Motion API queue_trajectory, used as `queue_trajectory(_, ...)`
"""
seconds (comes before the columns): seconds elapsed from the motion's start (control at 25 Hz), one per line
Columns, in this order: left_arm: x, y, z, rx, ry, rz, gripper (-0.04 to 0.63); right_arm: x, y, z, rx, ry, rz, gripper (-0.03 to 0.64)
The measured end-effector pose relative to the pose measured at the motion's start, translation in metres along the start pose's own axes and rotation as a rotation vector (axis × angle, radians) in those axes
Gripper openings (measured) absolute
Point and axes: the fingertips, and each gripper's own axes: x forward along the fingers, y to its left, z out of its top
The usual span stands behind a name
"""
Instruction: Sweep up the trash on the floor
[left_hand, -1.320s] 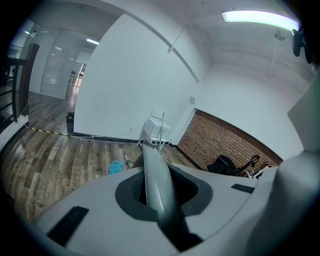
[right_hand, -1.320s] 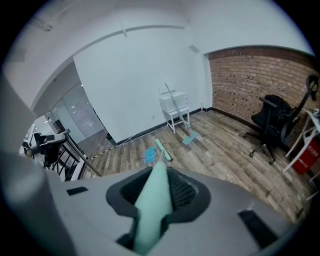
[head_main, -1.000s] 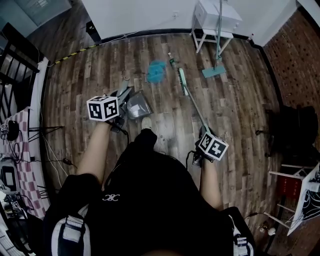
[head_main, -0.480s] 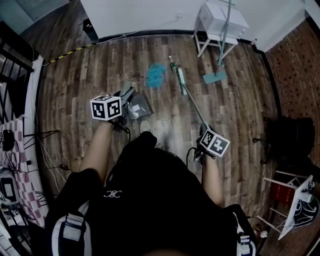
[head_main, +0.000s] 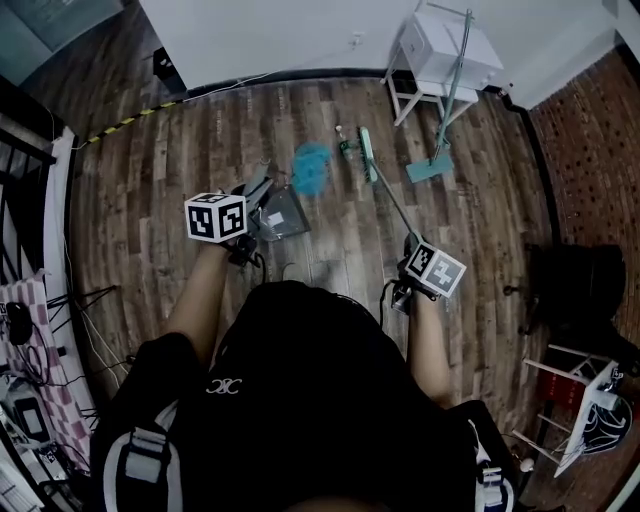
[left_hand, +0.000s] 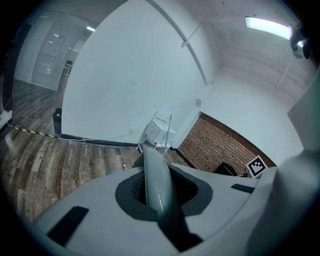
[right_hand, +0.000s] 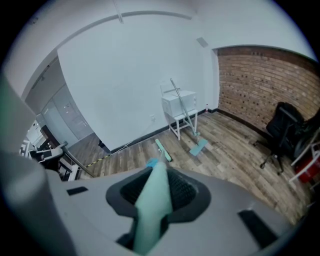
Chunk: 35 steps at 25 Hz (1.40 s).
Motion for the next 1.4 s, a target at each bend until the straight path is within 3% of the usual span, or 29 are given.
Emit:
queue_trajectory(0.36, 0.034, 0.045, 0.047, 0.072, 0.024, -0.019, 0.041, 0.048, 0.032, 0.052, 0.024, -0.023, -0.036, 0.101)
queue_trajectory(0.6, 0.052, 0.071, 0.064, 0.086, 0.039, 0.019, 0.041, 0.079, 0.034, 0.075, 0.03, -0.001, -0.038, 0.101)
queue_trajectory(0.84, 0.081, 0.095, 0.074, 0.045, 0.045, 0.077, 0.041, 0.123, 0.022, 0.101, 0.002, 0.046, -0.035, 0.101)
queue_trajectory(1.08, 0.12, 0.114, 0.09, -0.029, 0.035, 0.15, 0.041, 0.172, 0.013, 0.147, -0.033, 0.103, -0.005, 0.101)
queue_trajectory(1.4, 0.169, 0.124, 0.105, -0.072, 0.034, 0.217, 0.041, 0.23, -0.008, 0.205, -0.111, 0.139, 0.011, 0.101)
